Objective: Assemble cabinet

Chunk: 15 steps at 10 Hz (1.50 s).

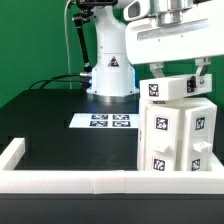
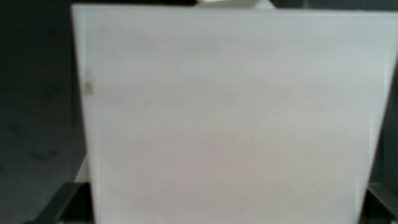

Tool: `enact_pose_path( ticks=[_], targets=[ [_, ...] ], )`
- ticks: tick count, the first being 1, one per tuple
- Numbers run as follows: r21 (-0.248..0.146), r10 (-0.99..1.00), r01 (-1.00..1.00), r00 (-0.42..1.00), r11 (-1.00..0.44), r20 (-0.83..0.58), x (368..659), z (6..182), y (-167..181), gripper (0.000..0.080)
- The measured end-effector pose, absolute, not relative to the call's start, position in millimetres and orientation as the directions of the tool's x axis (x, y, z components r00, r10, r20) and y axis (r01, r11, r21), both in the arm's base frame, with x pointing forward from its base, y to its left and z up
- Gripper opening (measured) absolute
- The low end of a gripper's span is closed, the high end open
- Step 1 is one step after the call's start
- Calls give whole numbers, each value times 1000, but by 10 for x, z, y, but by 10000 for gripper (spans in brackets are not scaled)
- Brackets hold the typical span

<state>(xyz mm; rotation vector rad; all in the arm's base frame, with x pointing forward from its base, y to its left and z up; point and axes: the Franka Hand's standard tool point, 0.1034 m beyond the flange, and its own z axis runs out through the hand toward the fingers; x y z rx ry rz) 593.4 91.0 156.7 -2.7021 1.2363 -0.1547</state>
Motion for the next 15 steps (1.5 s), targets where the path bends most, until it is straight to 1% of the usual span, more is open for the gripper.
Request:
enact_pose_path(
  ticks=[2,5,6,7,8,10,11,13,15],
  targets=[
    [-197,-836,-820,549,-537,-4,5933,1567,912,560],
    [-196,-898,-884,439,-425,-33,5932,1566,915,560],
    [-202,-944,-930,325,-307,-62,5935,1562,911,560],
    [-204,-965,-952,248,-227,-85,5942,1562,911,560],
    [-207,-971,-959,217,-194,-97,5946,1562,909,560],
    [-193,-987,-981,63,-33,-147,5948,1561,907,560],
    [-188,-987,-982,33,-3,-159,5947,1560,907,560],
    [-157,-970,-974,-133,166,-204,5946,1560,918,560],
    [-117,-922,-934,-303,338,-240,5947,1562,927,560]
  ],
)
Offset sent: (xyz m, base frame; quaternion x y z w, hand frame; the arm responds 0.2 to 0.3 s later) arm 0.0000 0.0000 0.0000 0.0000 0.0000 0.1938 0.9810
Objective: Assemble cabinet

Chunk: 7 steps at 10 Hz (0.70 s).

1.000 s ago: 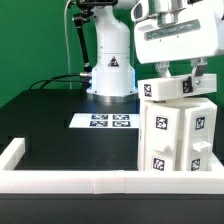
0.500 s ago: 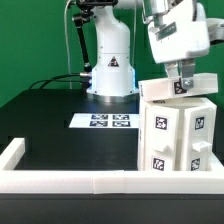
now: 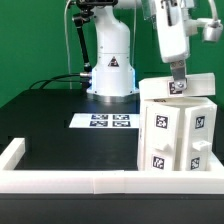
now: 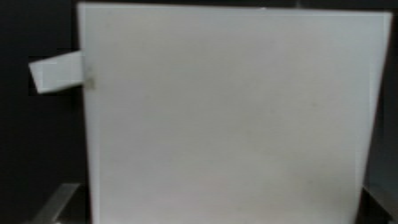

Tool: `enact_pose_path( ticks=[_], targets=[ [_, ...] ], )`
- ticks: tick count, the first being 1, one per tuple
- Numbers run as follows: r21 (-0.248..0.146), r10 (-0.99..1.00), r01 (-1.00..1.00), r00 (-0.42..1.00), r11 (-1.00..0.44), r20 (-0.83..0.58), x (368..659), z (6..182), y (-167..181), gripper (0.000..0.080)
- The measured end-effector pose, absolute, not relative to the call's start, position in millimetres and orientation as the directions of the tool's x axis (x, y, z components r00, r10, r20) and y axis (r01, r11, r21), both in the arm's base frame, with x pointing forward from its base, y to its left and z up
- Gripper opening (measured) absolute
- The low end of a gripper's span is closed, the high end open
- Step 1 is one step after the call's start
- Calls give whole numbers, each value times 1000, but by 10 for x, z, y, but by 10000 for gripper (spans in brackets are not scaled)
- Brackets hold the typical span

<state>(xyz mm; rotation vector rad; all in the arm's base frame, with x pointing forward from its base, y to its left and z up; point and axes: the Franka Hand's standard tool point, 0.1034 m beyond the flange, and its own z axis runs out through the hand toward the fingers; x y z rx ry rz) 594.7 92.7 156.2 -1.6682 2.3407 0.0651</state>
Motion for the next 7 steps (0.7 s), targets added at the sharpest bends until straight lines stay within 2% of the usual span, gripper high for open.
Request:
enact_pose_path(
  ticks=[2,4,5,6,7],
  targets=[
    [-79,-867,-889,-416,452,-276,5951,1560,907,560],
    [-60,-834,-860,-473,508,-285,5953,1554,898,560],
    [-53,-822,-851,-487,523,-294,5951,1555,925,665],
    [-65,-845,-872,-448,485,-292,5950,1555,935,758],
    [-70,-850,-876,-439,477,-293,5945,1571,948,787]
  ],
)
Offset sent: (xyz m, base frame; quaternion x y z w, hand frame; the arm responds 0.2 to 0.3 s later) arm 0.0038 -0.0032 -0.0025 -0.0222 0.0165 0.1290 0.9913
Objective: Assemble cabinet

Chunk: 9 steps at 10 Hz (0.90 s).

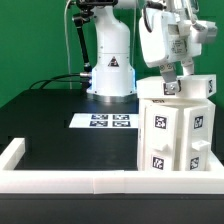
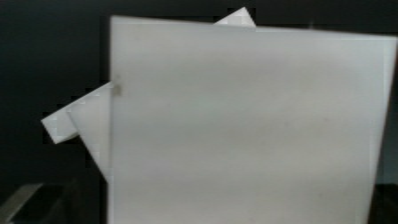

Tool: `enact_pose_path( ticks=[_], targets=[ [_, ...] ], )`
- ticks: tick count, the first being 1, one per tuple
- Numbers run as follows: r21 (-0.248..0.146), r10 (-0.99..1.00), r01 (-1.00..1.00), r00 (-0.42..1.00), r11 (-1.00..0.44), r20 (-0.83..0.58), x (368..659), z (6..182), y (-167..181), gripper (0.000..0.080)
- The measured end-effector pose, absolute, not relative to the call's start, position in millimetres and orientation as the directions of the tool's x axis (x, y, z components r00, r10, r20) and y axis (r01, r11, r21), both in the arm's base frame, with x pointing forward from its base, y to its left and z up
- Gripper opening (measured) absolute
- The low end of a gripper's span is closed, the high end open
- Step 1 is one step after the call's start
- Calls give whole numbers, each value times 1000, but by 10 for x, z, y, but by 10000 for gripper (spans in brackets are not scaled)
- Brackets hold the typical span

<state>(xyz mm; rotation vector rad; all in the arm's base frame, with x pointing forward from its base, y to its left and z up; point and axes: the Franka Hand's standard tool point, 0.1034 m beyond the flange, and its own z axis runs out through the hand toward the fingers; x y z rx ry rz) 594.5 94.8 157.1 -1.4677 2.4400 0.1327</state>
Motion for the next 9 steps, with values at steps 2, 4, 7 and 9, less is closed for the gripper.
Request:
enact_pose_path(
  ticks=[2,4,7,9],
  targets=[
    [-89,-858,-886,-409,455,-309,5892,1714,1002,797],
    [-107,-861,-890,-391,444,-325,5899,1849,1013,797],
    [-126,-886,-912,-335,390,-319,5895,1848,1019,797],
    [-183,-958,-974,-80,134,-275,5921,1861,1000,797]
  ],
)
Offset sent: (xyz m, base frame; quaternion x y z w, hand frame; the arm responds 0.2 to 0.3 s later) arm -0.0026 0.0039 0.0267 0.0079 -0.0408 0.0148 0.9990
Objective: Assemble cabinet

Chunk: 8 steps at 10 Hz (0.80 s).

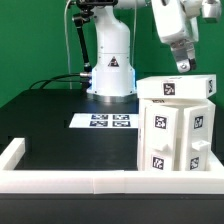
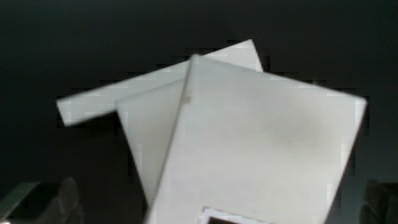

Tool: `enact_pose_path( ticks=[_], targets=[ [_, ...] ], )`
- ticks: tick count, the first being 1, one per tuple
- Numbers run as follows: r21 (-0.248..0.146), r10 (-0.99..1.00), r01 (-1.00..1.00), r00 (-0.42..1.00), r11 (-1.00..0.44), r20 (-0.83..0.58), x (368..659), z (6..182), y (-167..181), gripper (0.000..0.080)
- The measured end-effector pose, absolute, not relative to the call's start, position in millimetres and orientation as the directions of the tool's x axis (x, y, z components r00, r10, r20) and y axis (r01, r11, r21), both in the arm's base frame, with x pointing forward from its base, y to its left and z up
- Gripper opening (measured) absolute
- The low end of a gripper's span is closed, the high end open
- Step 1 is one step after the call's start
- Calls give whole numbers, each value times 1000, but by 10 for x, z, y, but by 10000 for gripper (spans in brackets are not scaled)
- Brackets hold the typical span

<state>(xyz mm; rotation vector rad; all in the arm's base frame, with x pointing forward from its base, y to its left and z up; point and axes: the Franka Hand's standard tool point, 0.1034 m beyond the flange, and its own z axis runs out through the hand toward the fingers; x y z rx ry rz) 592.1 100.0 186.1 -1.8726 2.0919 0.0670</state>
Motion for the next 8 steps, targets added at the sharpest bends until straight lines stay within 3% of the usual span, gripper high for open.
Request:
enact_pose_path(
  ticks=[2,3,4,8],
  targets=[
    [-233,-963,-969,140,-85,-232,5950,1880,997,797],
    [-240,-945,-952,245,-191,-218,5946,1885,1015,797],
    [-230,-940,-951,258,-207,-223,5931,1893,1014,797],
    [-277,-801,-794,587,-541,-118,5916,1874,1009,797]
  ],
)
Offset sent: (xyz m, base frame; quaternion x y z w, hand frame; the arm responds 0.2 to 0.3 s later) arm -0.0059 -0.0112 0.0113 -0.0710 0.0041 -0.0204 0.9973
